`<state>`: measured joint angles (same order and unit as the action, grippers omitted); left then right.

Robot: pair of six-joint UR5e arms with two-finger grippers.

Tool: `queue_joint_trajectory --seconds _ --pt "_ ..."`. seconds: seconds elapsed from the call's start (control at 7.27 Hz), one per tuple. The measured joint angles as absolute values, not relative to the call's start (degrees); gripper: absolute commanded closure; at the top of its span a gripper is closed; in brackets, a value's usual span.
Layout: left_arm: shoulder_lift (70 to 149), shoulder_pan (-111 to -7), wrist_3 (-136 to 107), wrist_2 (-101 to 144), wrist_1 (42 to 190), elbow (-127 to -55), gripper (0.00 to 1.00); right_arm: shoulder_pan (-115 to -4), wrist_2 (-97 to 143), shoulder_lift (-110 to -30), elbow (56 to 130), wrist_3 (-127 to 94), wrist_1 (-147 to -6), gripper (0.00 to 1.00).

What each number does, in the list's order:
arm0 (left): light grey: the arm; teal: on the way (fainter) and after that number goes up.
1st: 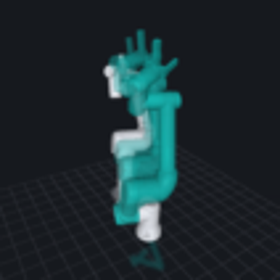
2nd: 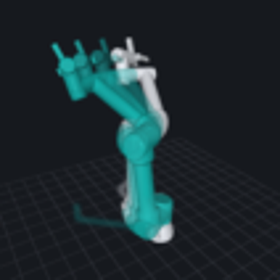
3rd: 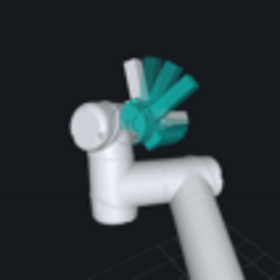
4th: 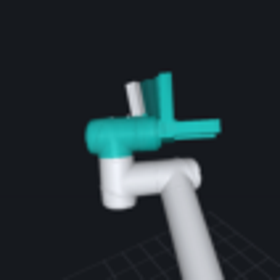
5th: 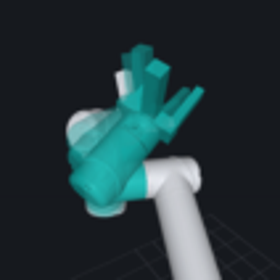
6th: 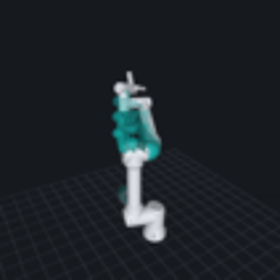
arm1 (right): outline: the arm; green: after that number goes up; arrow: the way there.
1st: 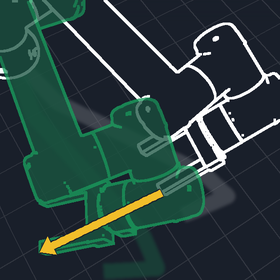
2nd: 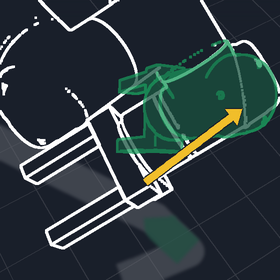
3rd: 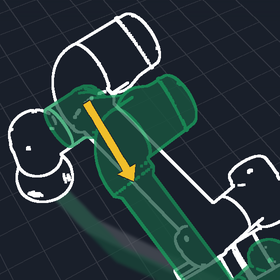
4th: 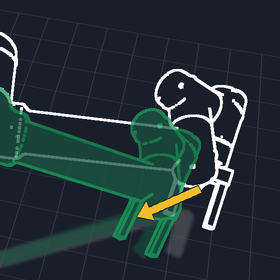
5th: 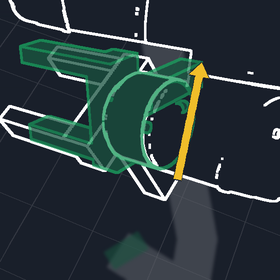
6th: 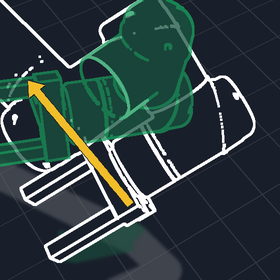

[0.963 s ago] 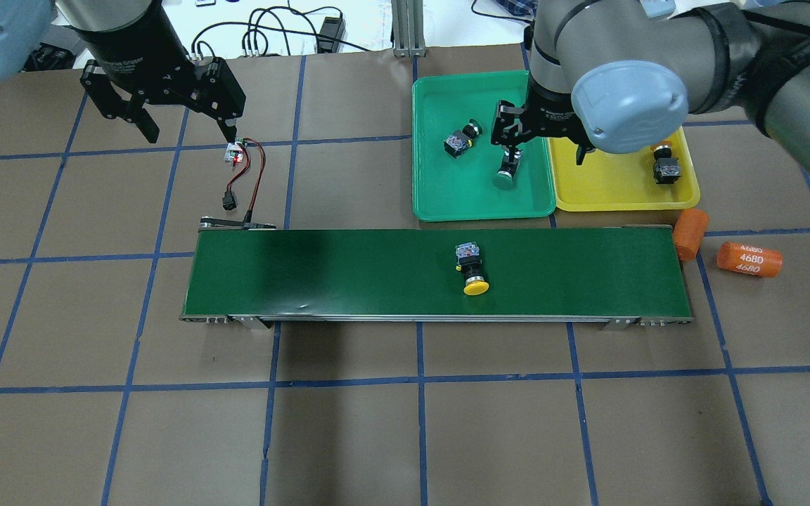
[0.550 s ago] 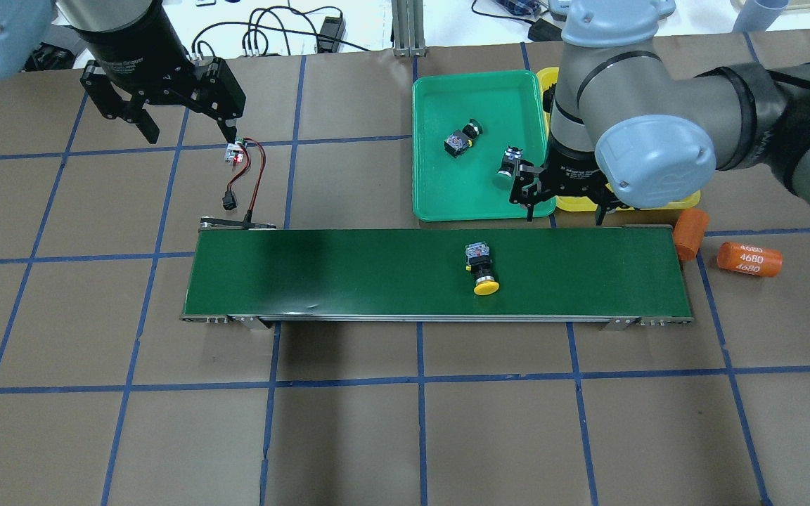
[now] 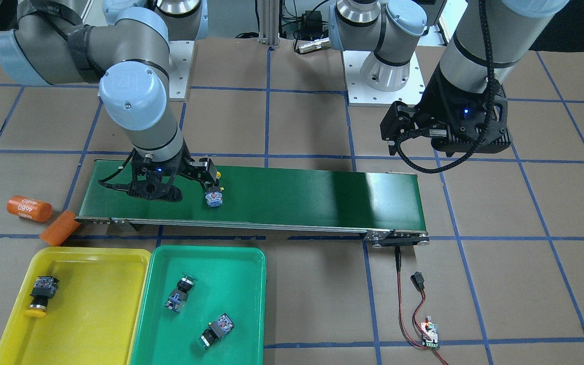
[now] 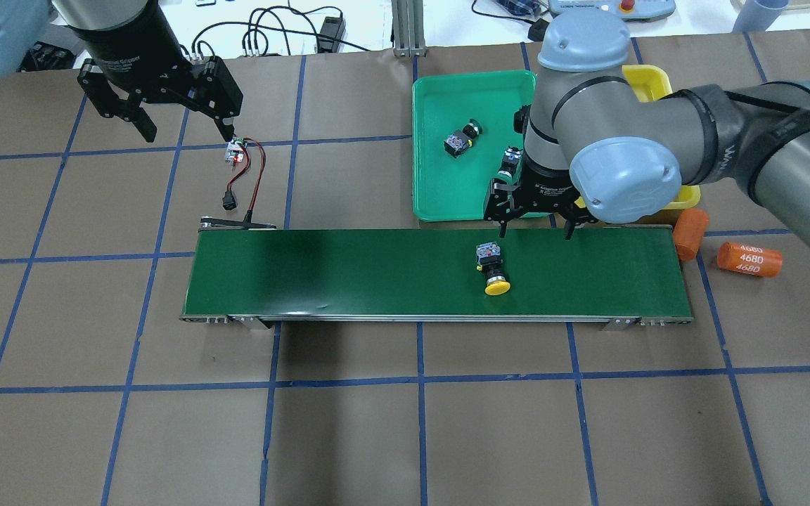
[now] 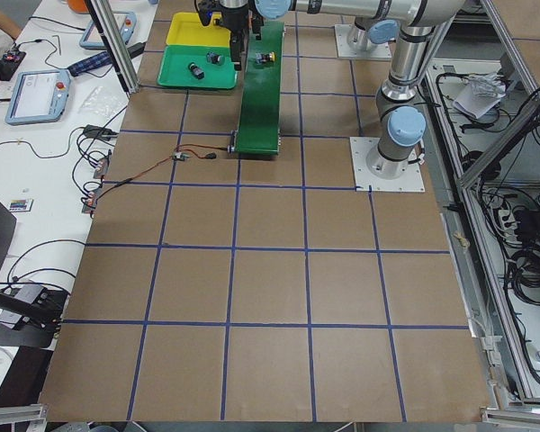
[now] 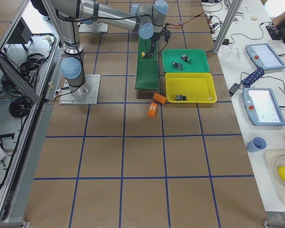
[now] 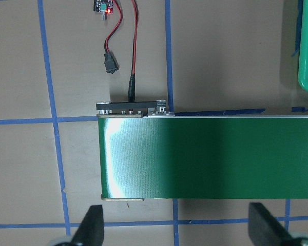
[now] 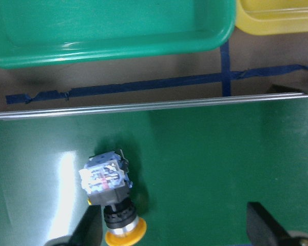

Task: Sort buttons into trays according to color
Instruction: 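Move the right gripper to the belt and grasp the yellow-topped button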

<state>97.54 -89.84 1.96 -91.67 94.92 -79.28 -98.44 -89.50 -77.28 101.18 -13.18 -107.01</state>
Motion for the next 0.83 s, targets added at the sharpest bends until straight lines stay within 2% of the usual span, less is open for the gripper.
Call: queue_joint_trajectory --seconds 0.55,0.69,0.83 --pt "97.5 -89.8 2.0 -91.7 94.9 -79.3 0.0 -100.9 -89.1 -73.4 101.9 -13.1 -109.5 0.0" --pt "97.5 -89.8 2.0 -91.7 94.9 -79.2 0.0 -101.0 -89.1 -72.8 102.6 -13.1 -109.8 0.13" --pt "97.5 -89.8 1.9 -91.7 94.9 -79.1 0.0 -101.0 -89.2 -72.5 102.9 -13.0 -109.9 0.54"
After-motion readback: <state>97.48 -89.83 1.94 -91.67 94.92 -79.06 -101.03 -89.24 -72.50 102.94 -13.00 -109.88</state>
